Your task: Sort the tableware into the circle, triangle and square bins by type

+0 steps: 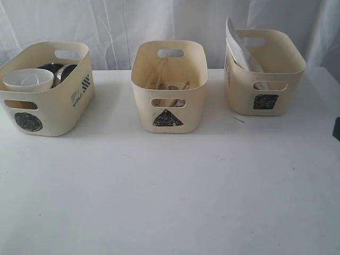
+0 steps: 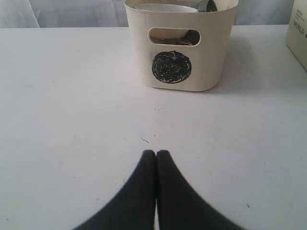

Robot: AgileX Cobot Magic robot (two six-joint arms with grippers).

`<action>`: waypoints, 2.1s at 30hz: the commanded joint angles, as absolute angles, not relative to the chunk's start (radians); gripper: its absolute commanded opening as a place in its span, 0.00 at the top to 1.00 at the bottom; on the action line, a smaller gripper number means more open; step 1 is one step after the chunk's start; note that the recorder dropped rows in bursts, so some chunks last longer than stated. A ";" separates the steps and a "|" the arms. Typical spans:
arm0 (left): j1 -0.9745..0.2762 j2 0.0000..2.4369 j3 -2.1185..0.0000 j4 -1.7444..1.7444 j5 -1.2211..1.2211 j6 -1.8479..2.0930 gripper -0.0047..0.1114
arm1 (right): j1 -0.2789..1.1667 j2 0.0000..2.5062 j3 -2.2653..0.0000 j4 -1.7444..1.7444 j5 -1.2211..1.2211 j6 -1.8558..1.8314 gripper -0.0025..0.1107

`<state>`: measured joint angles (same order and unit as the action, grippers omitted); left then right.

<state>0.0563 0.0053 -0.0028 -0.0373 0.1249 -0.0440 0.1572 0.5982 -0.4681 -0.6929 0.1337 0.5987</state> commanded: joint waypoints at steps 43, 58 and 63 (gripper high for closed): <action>0.057 0.000 0.000 -0.041 0.128 -0.048 0.96 | 0.160 0.010 0.000 -0.173 0.103 0.000 0.98; 0.057 0.000 0.000 -0.041 0.128 -0.048 0.96 | 0.160 0.010 0.000 -0.173 0.106 0.000 0.98; 0.057 0.000 0.000 -0.041 0.128 -0.048 0.96 | 0.160 0.010 0.000 -0.173 0.108 0.000 0.98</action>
